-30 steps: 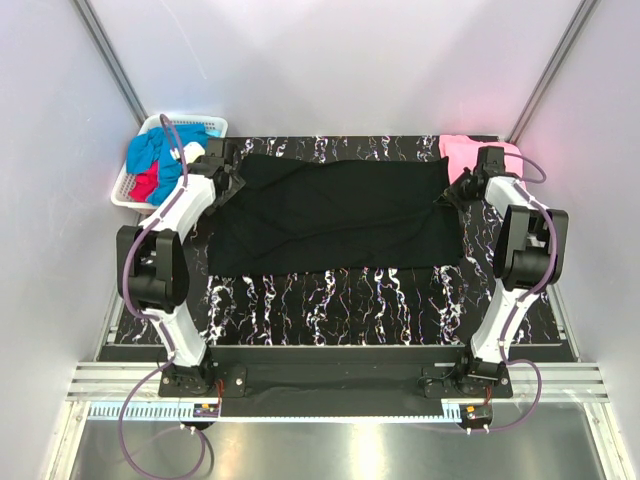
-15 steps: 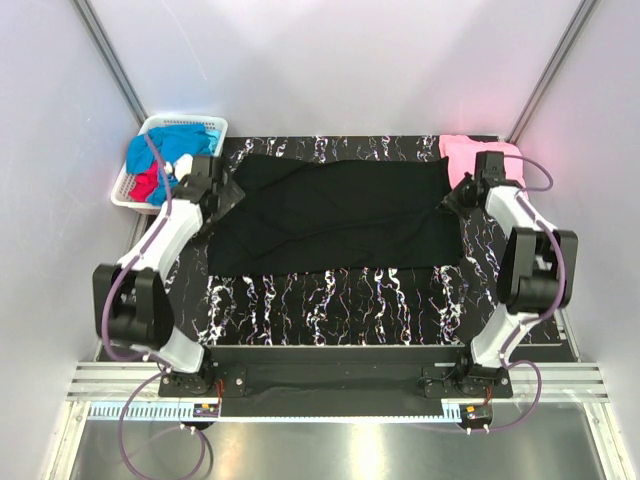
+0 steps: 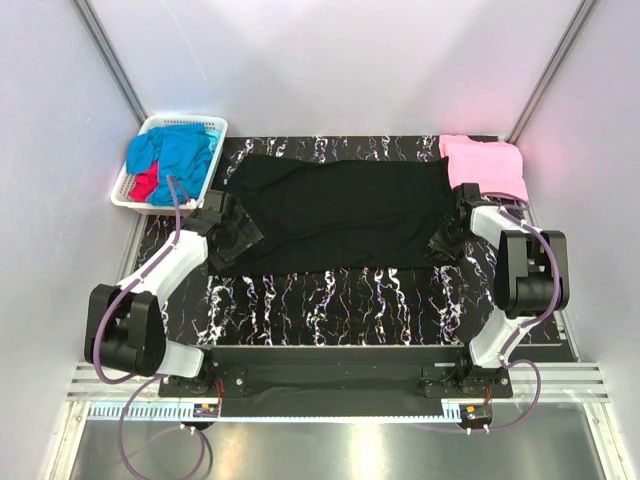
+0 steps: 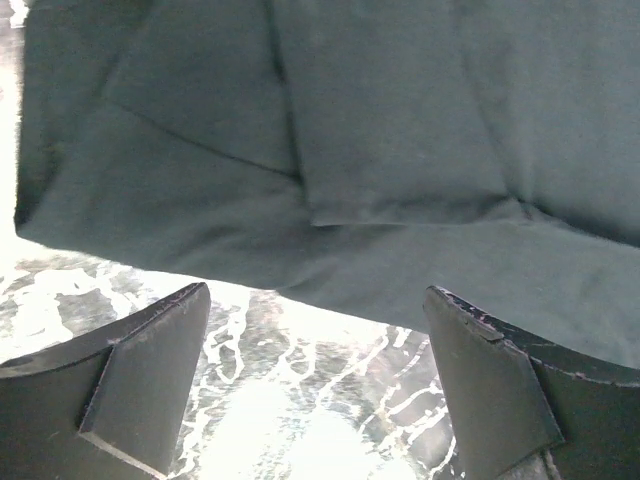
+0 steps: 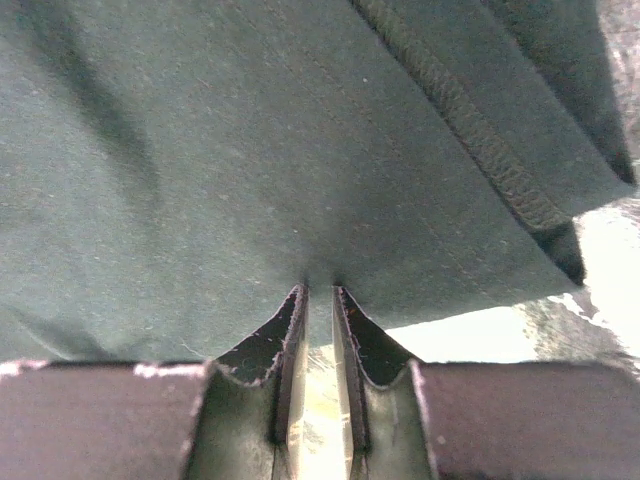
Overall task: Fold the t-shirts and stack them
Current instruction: Fold the tshirt
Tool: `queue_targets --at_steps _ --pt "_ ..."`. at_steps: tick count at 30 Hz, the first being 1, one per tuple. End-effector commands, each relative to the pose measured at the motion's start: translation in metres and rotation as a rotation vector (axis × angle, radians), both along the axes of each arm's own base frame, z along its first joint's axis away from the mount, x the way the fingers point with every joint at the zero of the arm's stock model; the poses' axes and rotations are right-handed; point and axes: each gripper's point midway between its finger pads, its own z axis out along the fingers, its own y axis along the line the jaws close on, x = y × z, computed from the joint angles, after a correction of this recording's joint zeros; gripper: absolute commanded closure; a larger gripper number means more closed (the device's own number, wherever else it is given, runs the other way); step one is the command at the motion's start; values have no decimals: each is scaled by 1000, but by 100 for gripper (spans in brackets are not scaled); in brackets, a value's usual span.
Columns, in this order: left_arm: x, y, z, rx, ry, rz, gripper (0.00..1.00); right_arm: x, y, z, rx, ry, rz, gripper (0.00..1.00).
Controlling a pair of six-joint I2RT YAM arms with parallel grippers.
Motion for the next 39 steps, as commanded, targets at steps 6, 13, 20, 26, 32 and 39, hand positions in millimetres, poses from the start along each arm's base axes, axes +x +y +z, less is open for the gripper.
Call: queue_targets --at_steps 6,13,20,26,32,39 --pt "12 -17 -3 -79 -13 -38 7 15 -17 11 -100 -4 35 78" --pt "3 11 -36 57 50 50 8 14 -27 7 -161 12 47 78" --pt "3 25 -50 142 93 83 8 13 -26 -4 -151 57 56 78" --pt "-9 40 -59 209 149 127 7 -7 -42 -16 -237 172 21 79" --pt "-29 59 -63 287 208 202 6 -48 -65 -16 -362 276 -106 86" --pt "-51 60 -77 276 278 210 7 -79 -54 -13 -308 313 -155 95"
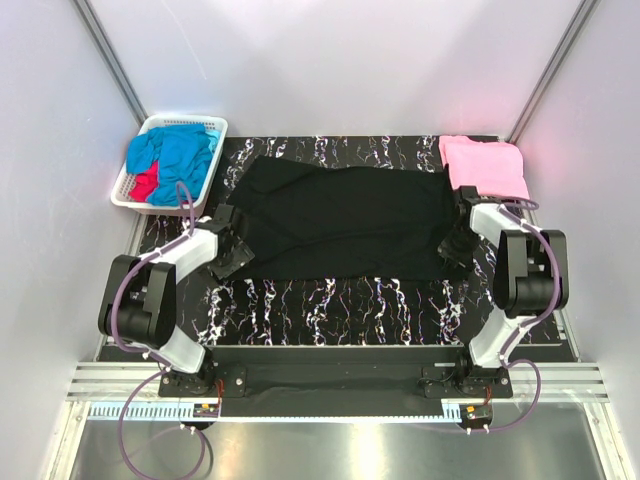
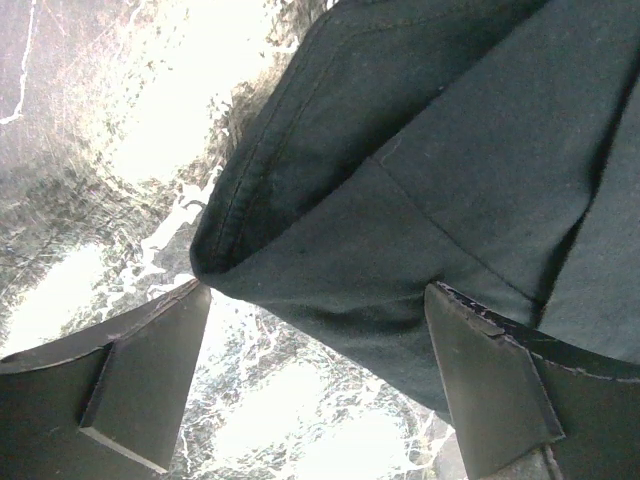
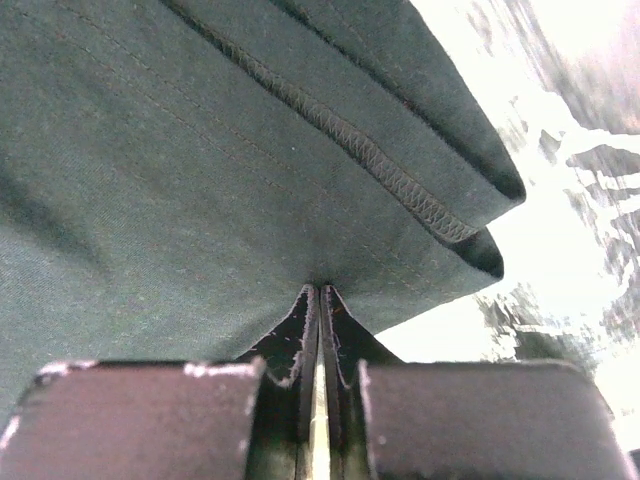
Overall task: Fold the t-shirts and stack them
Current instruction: Fold the tshirt
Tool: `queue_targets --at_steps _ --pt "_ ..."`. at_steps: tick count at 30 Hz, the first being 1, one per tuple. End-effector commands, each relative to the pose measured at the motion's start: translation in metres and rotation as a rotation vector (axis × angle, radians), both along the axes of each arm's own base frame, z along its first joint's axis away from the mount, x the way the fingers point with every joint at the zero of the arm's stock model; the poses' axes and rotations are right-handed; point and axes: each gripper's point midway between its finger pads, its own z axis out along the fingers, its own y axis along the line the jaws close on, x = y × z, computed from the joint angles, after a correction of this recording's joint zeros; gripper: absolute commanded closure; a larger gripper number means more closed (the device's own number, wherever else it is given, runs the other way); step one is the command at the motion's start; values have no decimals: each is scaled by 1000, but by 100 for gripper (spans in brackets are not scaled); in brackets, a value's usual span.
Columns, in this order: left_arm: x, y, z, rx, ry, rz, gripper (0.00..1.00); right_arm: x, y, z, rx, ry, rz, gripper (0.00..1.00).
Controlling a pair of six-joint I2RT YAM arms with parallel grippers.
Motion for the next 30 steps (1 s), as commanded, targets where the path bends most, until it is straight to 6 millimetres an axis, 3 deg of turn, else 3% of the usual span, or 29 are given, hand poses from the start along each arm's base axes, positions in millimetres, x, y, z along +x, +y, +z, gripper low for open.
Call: queue_targets --at_steps 1,8,12,19,25,29,30 --pt "-19 9 -9 31 51 30 7 -50 -9 -6 -55 133 -52 95" --pt "-56 12 -7 12 89 65 8 -71 -5 5 -36 107 -80 97" --pt "-75 12 5 -14 72 91 9 -79 -4 10 -29 99 -86 98" --pt "-102 30 36 32 -37 166 9 -85 -4 23 -34 69 -108 100" --pt "-91 25 65 -10 -156 110 9 -73 -4 54 -24 -47 -88 100" --pt "-72 12 77 -51 -192 16 8 -48 28 85 88 -182 104 96" --pt "-67 4 77 -85 -194 -19 8 -46 37 90 96 -204 154 89"
